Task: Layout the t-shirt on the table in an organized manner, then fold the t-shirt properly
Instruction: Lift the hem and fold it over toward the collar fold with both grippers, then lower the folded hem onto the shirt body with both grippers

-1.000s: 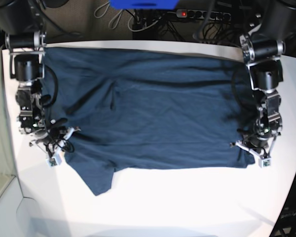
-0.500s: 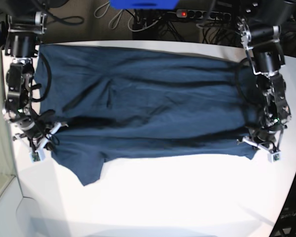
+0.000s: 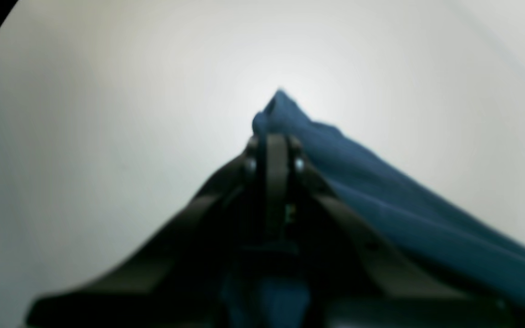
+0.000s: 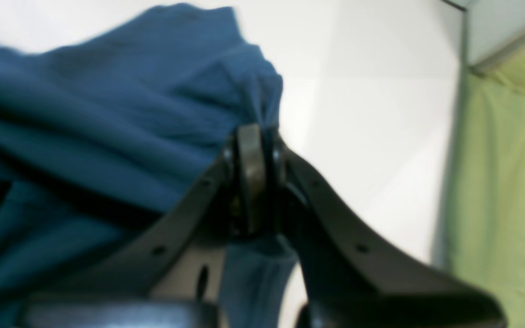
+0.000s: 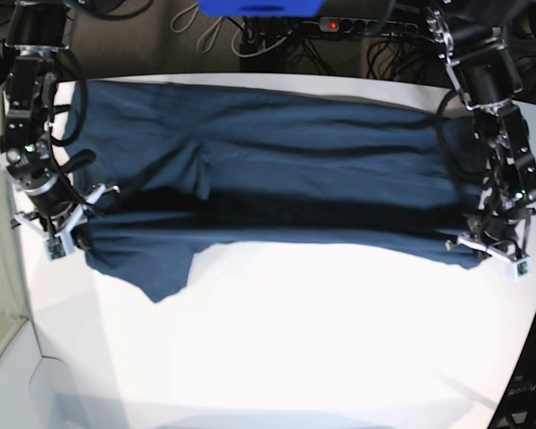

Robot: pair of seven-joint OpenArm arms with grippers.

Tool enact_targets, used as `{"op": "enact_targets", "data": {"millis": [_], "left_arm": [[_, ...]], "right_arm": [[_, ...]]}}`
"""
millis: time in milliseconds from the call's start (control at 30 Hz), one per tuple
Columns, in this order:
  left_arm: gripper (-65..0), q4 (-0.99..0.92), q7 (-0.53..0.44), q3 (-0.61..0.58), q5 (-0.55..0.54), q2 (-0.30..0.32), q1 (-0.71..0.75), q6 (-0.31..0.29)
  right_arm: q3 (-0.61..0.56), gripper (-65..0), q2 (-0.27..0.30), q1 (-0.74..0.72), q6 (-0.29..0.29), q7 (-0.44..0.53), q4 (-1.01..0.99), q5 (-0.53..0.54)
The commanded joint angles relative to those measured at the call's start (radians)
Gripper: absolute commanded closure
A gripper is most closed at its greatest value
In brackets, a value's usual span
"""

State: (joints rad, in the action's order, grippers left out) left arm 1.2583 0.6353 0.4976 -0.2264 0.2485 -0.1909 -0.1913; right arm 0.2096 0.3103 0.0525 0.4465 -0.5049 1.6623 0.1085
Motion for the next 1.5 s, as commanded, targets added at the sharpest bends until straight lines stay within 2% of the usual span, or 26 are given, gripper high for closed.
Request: {"op": "enact_targets", "data": {"millis": [0, 300, 667, 733, 867, 900, 1000, 1233, 1467], "left_arm": [[-0.4, 0.028, -0.029, 0.013, -0.003, 0.015, -0.022, -0.001], [-0.4, 0.100, -0.022, 0.019, -0.046, 0.016, 0.066, -0.001], [-0.4, 0.205, -0.022, 0.020, -0.044, 0.018, 0.201, -0.001], [-0.4, 0.211, -0.022, 0.020, -0.044, 0.033, 0.216, -0.001], [-0.4, 0.205, -0.022, 0.020, -0.044, 0.045, 0.244, -0.001], [-0.4, 0.205, -0.022, 0.020, -0.044, 0.045, 0.250, -0.001], [-0.4, 0.205, -0.022, 0.020, -0.044, 0.045, 0.264, -0.001], [-0.4, 0.162, -0.022, 0.020, -0.044, 0.045, 0.265, -0.001], [-0.4, 0.159, -0.022, 0.020, -0.044, 0.053, 0.278, -0.001]], "right_arm": [[0.009, -0.6, 0.014, -0.006, -0.007, 0.027, 0.026, 0.004], [0.032, -0.6, 0.014, 0.114, -0.005, 0.028, 0.108, 0.004], [0.032, -0.6, 0.010, 0.231, -0.004, 0.033, 0.121, 0.004], [0.032, -0.6, 0.008, 0.246, 0.024, 0.033, 0.121, 0.004], [0.034, -0.6, 0.005, 0.274, 0.143, 0.030, 0.120, 0.004], [0.034, -0.6, 0.005, 0.280, 0.157, 0.030, 0.118, 0.004], [0.034, -0.6, -0.012, 0.284, 0.157, 0.030, 0.115, 0.001], [0.034, -0.6, -0.012, 0.284, 0.157, 0.030, 0.105, -0.002], [0.034, -0.6, 0.011, 0.261, 0.157, 0.035, 0.028, 0.003]]}}
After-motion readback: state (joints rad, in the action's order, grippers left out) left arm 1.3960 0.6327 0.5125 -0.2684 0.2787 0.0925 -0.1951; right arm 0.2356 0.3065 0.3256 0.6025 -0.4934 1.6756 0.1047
